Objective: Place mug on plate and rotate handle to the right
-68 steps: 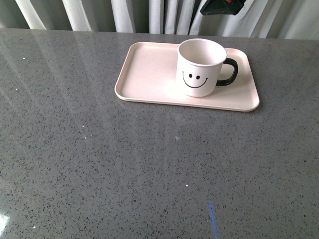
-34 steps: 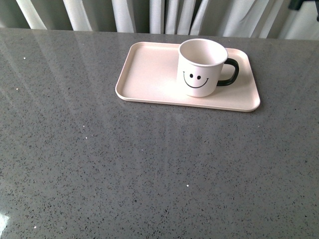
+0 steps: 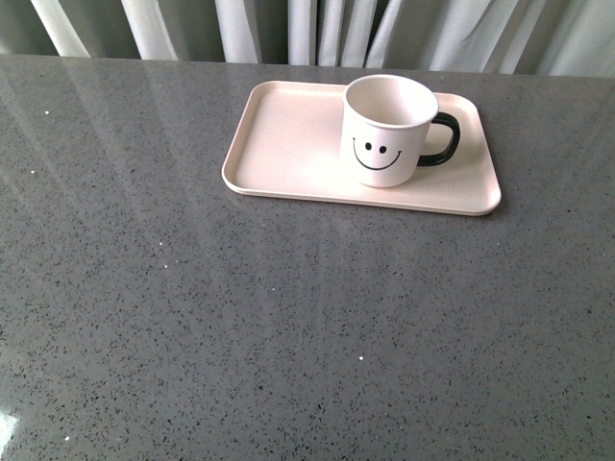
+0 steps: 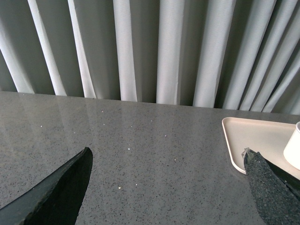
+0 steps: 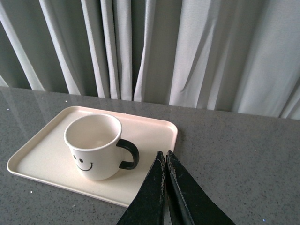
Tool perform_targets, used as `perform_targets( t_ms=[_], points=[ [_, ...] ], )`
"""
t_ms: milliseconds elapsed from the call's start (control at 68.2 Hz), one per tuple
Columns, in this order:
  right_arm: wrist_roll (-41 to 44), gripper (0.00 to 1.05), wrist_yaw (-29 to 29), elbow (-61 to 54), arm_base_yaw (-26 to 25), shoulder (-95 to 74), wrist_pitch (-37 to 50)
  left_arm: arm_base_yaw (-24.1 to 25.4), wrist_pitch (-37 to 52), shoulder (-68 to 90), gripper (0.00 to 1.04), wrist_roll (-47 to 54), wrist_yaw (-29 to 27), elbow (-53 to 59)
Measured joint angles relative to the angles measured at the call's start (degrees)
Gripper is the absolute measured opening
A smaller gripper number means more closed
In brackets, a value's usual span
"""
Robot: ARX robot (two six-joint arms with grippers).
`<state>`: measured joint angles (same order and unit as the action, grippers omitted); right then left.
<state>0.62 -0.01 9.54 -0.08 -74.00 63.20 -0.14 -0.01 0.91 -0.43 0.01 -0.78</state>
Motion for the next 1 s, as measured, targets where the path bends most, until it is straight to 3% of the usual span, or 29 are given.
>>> perform_targets(
  t_ms=[998],
  points=[
    [-0.02, 0.02, 0.02, -8.46, 0.0, 44.74, -34.38, 0.0, 0.0, 0.0, 0.95, 0.0, 0.0, 0.0]
  ],
)
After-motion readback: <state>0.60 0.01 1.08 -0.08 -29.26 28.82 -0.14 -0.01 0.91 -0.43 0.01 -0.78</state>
